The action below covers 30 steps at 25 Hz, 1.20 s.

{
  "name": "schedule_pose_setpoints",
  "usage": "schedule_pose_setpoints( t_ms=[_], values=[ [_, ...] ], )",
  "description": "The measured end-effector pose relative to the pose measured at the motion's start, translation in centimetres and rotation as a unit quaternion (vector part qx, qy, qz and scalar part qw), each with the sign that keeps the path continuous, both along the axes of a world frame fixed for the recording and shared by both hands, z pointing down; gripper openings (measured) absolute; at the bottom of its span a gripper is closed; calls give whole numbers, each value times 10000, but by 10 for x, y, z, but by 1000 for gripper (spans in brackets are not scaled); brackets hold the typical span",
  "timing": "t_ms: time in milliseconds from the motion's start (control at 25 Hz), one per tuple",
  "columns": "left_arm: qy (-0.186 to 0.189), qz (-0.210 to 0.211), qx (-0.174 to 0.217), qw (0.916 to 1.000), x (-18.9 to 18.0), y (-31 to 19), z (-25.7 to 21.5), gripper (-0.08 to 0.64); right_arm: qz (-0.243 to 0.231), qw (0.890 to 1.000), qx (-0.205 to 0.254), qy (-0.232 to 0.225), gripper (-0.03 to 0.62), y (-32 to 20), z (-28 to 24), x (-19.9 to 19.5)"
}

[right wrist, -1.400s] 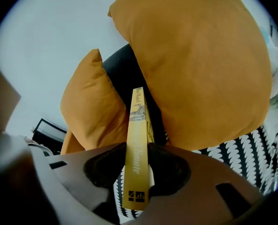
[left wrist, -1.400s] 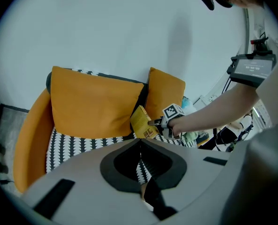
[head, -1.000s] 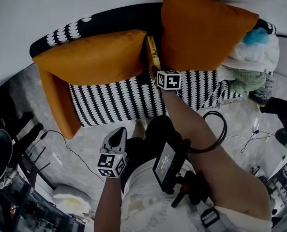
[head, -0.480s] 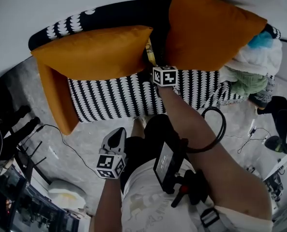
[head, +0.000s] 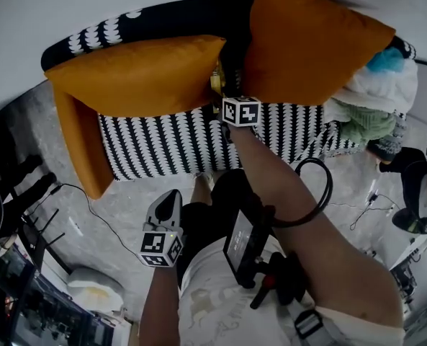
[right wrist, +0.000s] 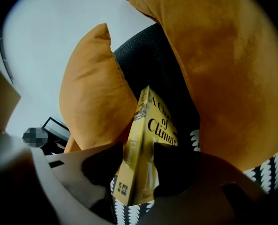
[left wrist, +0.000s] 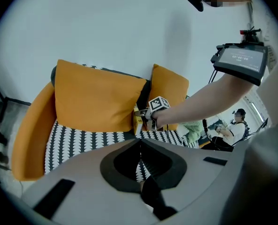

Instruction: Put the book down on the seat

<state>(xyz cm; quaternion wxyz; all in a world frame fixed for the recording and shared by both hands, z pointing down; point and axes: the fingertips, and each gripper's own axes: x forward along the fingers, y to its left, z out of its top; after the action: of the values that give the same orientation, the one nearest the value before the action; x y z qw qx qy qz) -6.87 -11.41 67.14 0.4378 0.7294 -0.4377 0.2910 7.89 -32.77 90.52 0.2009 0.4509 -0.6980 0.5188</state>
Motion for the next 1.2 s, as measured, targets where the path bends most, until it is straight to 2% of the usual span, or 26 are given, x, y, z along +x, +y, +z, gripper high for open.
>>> schedule_pose_setpoints(
  t_ms=[200, 440, 760, 880, 1040, 1200],
  values=[
    [-5, -89, 89, 9999, -4, -1, -4, 12, -15, 10000, 57, -29, 210, 6, -8, 4],
    [65, 103, 295, 9995, 3, -10, -10, 12, 39, 9997, 219, -41, 209, 10, -26, 18],
    [194, 560, 569, 9966, 17, -24, -19, 12, 187, 9979, 580, 231, 62, 21, -73, 58],
    [271, 725, 680, 9947, 22, -27, -25, 12, 275, 9973, 625, 275, 40, 36, -92, 74],
    [363, 864, 938, 9912, 24, -40, -37, 12, -171, 9961, 777, 389, 17, 56, -124, 81],
    [357, 894, 1191, 9882, 18, -45, -48, 12, -222, 9941, 1038, 209, 15, 72, -163, 81]
  ],
)
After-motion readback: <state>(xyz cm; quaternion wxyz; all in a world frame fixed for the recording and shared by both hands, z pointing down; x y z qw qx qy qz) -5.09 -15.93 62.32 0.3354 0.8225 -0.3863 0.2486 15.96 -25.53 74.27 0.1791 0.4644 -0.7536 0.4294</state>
